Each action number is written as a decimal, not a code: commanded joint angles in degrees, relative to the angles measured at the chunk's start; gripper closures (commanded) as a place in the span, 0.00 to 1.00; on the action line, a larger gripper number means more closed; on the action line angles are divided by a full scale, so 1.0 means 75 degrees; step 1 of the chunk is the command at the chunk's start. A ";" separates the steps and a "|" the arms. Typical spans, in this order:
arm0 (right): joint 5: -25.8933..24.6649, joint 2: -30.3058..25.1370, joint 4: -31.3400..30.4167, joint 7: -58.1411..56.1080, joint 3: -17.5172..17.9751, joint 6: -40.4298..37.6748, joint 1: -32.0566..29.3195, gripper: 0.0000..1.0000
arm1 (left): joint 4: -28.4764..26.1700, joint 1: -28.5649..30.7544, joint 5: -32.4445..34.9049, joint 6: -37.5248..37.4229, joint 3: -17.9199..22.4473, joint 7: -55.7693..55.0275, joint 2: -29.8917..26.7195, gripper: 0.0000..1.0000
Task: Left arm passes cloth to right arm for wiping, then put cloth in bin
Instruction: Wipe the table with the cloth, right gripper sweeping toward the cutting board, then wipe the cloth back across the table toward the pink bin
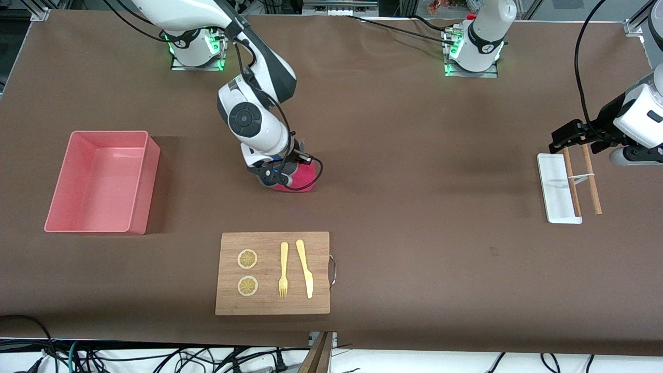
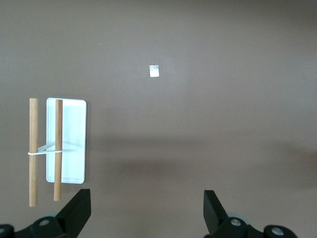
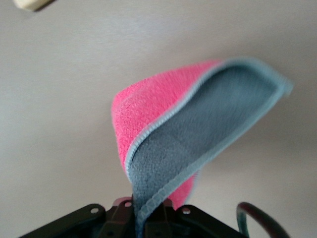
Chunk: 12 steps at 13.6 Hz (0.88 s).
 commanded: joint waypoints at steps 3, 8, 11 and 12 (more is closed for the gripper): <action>0.0067 0.0160 -0.0093 -0.0590 -0.0171 -0.0346 -0.0507 1.00 | 0.0563 -0.0029 -0.0151 -0.0382 -0.0086 0.0159 0.0224 0.00; 0.0067 0.0102 -0.0292 -0.3014 -0.1039 -0.1260 -0.1304 1.00 | 0.0575 0.0006 -0.0057 -0.0487 -0.0063 0.0078 0.0248 0.00; 0.0067 -0.0109 -0.0445 -0.4324 -0.1752 -0.1272 -0.1575 1.00 | 0.0552 0.0018 -0.0022 -0.0698 -0.0051 0.0066 0.0248 0.00; 0.0056 -0.0156 -0.0480 -0.5084 -0.2010 -0.1331 -0.1703 1.00 | 0.0552 0.0030 -0.0022 -0.0734 -0.0063 0.0066 0.0248 0.00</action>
